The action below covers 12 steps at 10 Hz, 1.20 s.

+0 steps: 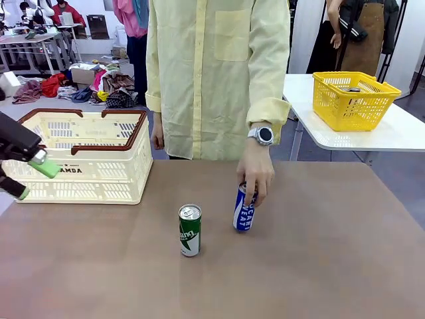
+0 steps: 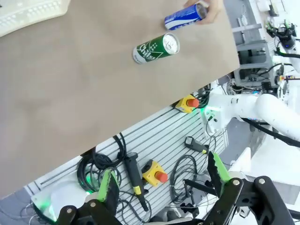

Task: Place the drinks into the Shopping basket.
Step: Pick up one drink and place it into the Shopping basket.

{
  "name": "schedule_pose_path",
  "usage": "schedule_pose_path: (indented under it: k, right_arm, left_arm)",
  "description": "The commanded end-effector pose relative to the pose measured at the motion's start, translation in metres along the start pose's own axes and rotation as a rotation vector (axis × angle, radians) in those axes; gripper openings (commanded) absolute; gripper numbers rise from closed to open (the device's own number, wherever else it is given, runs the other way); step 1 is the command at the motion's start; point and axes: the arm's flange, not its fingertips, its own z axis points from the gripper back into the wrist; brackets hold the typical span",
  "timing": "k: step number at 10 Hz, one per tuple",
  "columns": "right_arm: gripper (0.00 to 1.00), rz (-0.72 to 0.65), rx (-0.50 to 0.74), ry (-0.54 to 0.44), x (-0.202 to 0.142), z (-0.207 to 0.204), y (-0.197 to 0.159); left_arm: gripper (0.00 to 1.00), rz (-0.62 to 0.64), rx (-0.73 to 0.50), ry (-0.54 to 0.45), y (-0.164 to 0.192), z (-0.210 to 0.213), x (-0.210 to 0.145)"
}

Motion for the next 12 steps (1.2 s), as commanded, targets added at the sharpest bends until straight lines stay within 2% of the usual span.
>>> schedule_pose_path:
  k: [1, 3, 4, 6, 8, 9, 11, 12]
  right_arm:
    - [1.00, 0.018, 0.020, -0.009, 0.003, -0.001, 0.003]
    - [1.00, 0.018, 0.020, -0.009, 0.003, -0.001, 0.003]
    - [1.00, 0.018, 0.020, -0.009, 0.003, -0.001, 0.003]
    - [1.00, 0.018, 0.020, -0.009, 0.003, -0.001, 0.003]
    - [1.00, 0.018, 0.020, -0.009, 0.003, -0.001, 0.003]
    - [1.00, 0.018, 0.020, -0.009, 0.003, -0.001, 0.003]
    - [1.00, 0.018, 0.020, -0.009, 0.003, -0.001, 0.003]
    - [1.00, 0.018, 0.020, -0.009, 0.003, -0.001, 0.003]
  left_arm:
    - [1.00, -0.062, -0.007, 0.043, -0.013, -0.048, 0.002]
    - [1.00, -0.112, 0.078, 0.136, -0.053, -0.077, 0.034]
    - [1.00, -0.160, 0.115, 0.211, -0.077, -0.100, 0.056]
    - [1.00, -0.173, 0.219, 0.321, -0.120, -0.150, 0.092]
    - [1.00, -0.001, 0.412, 0.316, -0.156, -0.219, 0.116]
    - [1.00, 0.035, 0.474, 0.263, -0.165, -0.245, 0.124]
    - [1.00, 0.080, 0.542, 0.159, -0.162, -0.273, 0.143]
    - [1.00, 0.031, 0.503, 0.201, -0.156, -0.281, 0.149]
